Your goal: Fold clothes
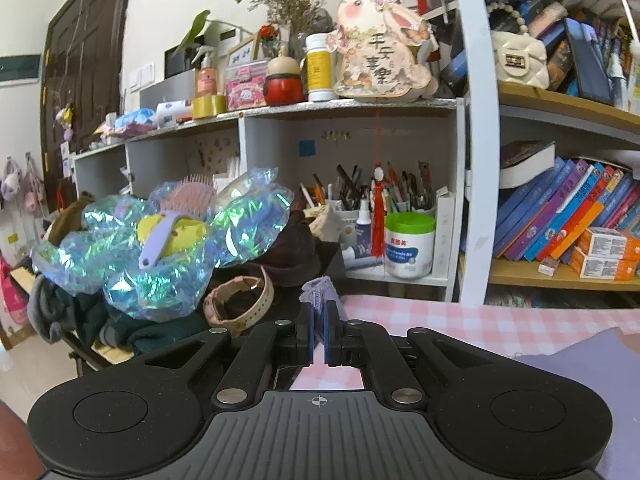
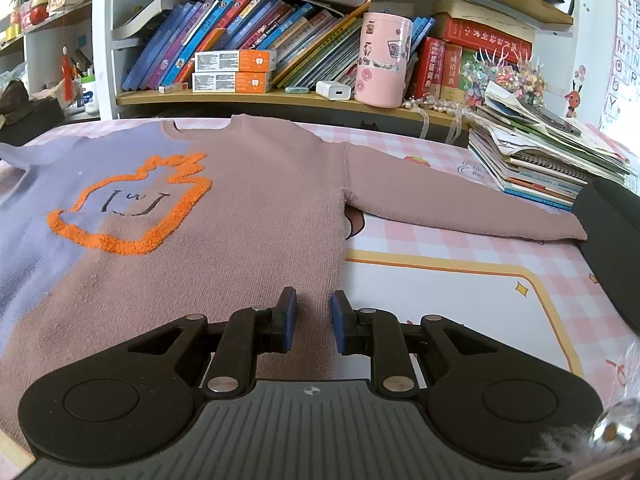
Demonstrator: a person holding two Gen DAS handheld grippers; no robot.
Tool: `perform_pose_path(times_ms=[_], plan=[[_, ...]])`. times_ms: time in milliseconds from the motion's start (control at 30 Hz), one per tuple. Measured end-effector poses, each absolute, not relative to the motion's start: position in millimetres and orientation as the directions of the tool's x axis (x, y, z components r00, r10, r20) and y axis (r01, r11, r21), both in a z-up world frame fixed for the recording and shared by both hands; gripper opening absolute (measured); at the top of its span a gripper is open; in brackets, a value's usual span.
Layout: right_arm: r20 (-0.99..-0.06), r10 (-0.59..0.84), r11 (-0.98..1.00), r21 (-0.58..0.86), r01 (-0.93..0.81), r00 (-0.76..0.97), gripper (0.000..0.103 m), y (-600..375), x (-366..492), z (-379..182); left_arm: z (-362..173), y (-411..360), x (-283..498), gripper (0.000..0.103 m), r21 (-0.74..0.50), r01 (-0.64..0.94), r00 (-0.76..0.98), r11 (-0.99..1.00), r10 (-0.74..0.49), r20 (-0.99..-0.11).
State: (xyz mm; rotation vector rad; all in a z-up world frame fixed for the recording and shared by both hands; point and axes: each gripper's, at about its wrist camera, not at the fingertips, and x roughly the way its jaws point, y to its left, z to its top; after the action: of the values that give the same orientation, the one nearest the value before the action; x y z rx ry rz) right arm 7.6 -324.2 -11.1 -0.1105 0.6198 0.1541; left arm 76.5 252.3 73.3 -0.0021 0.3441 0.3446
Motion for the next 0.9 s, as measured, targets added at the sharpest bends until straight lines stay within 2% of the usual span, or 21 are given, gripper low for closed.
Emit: perform_pose_path(times_ms=[167,267,300,333,400,500,600,700,900], plan=[[-0.579,0.121,0.983,-0.044,-0.18,0.806,0.019,-326.6,6.3,-11.9,67.7,261.9,61.6,0.013,0.06,-0.405,0.823,0.913,0.392,-0.411],[-0.588,0.143,0.982,-0.016,-0.188,0.796,0.019,-331.3,8.9,-10.8,62.5,250.4,40.0,0.019,0.022,-0.343,0.826,0.939,0.313,-0.469],[-0.591,0.146,0.981,-0.016,-0.193,0.793,0.019,-331.7,9.7,-10.3,60.2,240.6,32.6,0.031,0.004,-0.297,0.837,0.955,0.263,-0.48],[-0.593,0.148,0.98,-0.021,-0.198,0.791,0.019,-331.4,10.2,-10.0,57.7,230.5,25.0,0.051,-0.015,-0.251,0.846,0.968,0.211,-0.49],[-0.592,0.146,0.978,-0.033,-0.204,0.793,0.019,-330.5,9.8,-10.1,48.4,207.4,9.0,0.074,-0.08,-0.142,0.867,0.987,0.086,-0.49],[-0.58,0.137,0.979,-0.045,-0.2,0.803,0.019,-328.9,7.0,-11.8,31.1,172.5,-12.2,0.076,-0.168,0.015,0.871,0.986,-0.095,-0.482],[-0.584,0.133,0.978,-0.051,-0.2,0.801,0.019,-328.0,7.8,-11.3,16.5,140.7,-19.0,0.076,-0.193,0.101,0.845,0.976,-0.187,-0.501],[-0.591,0.135,0.978,-0.052,-0.204,0.795,0.019,-327.9,9.4,-10.2,8.4,120.3,-14.2,0.076,-0.17,0.15,0.815,0.974,-0.219,-0.536],[-0.583,0.135,0.98,-0.039,-0.194,0.801,0.019,-328.8,7.5,-11.6,-2.5,113.1,-14.9,0.076,-0.171,0.142,0.785,0.975,-0.216,-0.58]])
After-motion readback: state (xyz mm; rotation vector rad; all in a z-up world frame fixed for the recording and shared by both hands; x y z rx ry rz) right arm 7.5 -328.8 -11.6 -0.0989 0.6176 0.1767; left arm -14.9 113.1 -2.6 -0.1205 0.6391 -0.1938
